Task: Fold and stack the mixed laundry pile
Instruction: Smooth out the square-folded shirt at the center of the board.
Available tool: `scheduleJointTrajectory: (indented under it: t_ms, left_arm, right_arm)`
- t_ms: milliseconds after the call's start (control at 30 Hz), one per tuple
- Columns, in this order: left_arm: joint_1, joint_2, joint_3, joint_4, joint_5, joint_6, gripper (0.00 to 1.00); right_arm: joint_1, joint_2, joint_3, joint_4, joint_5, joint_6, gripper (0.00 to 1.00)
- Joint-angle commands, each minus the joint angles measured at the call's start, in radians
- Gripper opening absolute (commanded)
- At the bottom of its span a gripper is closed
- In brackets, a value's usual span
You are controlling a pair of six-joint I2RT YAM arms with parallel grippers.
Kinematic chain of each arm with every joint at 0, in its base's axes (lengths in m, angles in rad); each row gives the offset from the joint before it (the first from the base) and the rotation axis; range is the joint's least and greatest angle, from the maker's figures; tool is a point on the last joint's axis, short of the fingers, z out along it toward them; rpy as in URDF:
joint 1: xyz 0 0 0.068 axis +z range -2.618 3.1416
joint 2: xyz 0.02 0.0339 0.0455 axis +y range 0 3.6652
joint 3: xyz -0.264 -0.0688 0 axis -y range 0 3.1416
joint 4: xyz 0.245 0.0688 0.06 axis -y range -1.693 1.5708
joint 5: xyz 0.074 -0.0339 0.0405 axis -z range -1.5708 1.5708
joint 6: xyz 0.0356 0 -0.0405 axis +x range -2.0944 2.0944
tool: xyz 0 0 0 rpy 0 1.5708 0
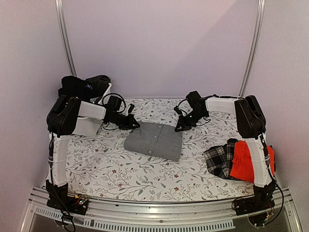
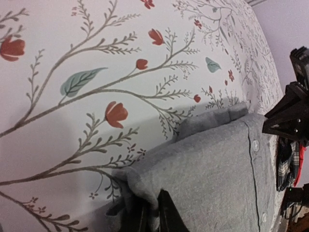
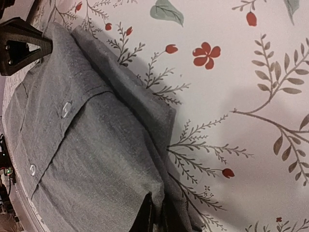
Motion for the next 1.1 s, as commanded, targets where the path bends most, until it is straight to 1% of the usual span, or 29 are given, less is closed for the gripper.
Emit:
scheduleJointTrajectory:
  t_ms: [0,33,67,100,133,233,267,333,367,400,433,500,533,567,633,700,800,933,1000,1067]
  left_arm:
    - [0.029,-0.014,0.022,-0.046,-0.068,0.013,0.19]
    - [0.03,-0.035,0.018,-0.046,-0.075,0.025,0.28]
    - [0.031,-0.06,0.012,-0.047,-0.083,0.039,0.39]
    - [0.03,-0.097,0.004,-0.046,-0.091,0.055,0.47]
    - [0.03,-0.141,-0.01,-0.035,-0.096,0.073,0.55]
    - [0.029,-0.304,-0.091,0.042,-0.111,0.1,0.82]
    - [0.03,-0.356,-0.119,0.066,-0.103,0.106,0.98]
    - [0.039,-0.436,-0.163,0.146,-0.08,0.075,1.0]
    - [0.045,-0.465,-0.187,0.182,-0.072,0.029,1.0]
    - [0.055,-0.48,-0.191,0.18,-0.043,-0.016,1.0]
    - [0.068,-0.482,-0.188,0.177,0.043,-0.039,1.0]
    - [0.079,-0.445,-0.176,0.235,0.259,-0.121,1.0]
    - [0.068,-0.396,-0.148,0.238,0.333,-0.166,1.0]
    - [0.049,-0.366,-0.12,0.229,0.369,-0.178,1.0]
    - [-0.008,-0.328,-0.084,0.191,0.337,-0.161,1.0]
    - [-0.053,-0.273,-0.059,0.189,0.336,-0.181,1.0]
    - [-0.087,-0.174,-0.003,0.193,0.347,-0.223,1.0]
    - [-0.089,-0.033,0.073,0.161,0.302,-0.257,1.0]
    - [-0.076,0.041,0.106,0.135,0.259,-0.278,1.0]
    - [-0.057,0.093,0.107,0.151,0.24,-0.302,1.0]
  right_arm:
    - [-0.028,-0.001,0.033,-0.012,0.082,0.053,0.17]
    - [-0.032,-0.018,0.033,-0.009,0.081,0.066,0.33]
    - [-0.036,-0.053,0.031,-0.007,0.088,0.074,0.47]
    - [-0.038,-0.077,0.028,-0.006,0.103,0.084,0.57]
    - [-0.041,-0.111,0.025,-0.006,0.115,0.089,0.64]
    - [-0.049,-0.226,0.003,0.013,0.135,0.089,0.8]
    - [-0.051,-0.254,-0.006,0.022,0.132,0.088,0.84]
    - [-0.054,-0.322,-0.033,0.048,0.099,0.087,0.91]
    - [-0.055,-0.352,-0.052,0.064,0.053,0.091,0.93]
    - [-0.055,-0.38,-0.079,0.087,0.001,0.098,0.94]
    - [-0.055,-0.393,-0.101,0.118,-0.059,0.119,0.94]
    - [-0.053,-0.408,-0.163,0.215,-0.206,0.184,0.95]
    - [-0.047,-0.406,-0.194,0.275,-0.278,0.253,0.95]
    - [-0.035,-0.397,-0.22,0.345,-0.336,0.298,0.95]
    - [-0.001,-0.368,-0.242,0.454,-0.4,0.395,0.95]
    - [0.031,-0.321,-0.232,0.517,-0.453,0.468,0.96]
    - [0.059,-0.218,-0.226,0.602,-0.472,0.554,0.96]
    - [0.052,-0.092,-0.219,0.701,-0.47,0.642,0.95]
    - [0.043,-0.029,-0.211,0.713,-0.455,0.671,0.95]
    - [0.024,0.02,-0.215,0.71,-0.437,0.685,0.94]
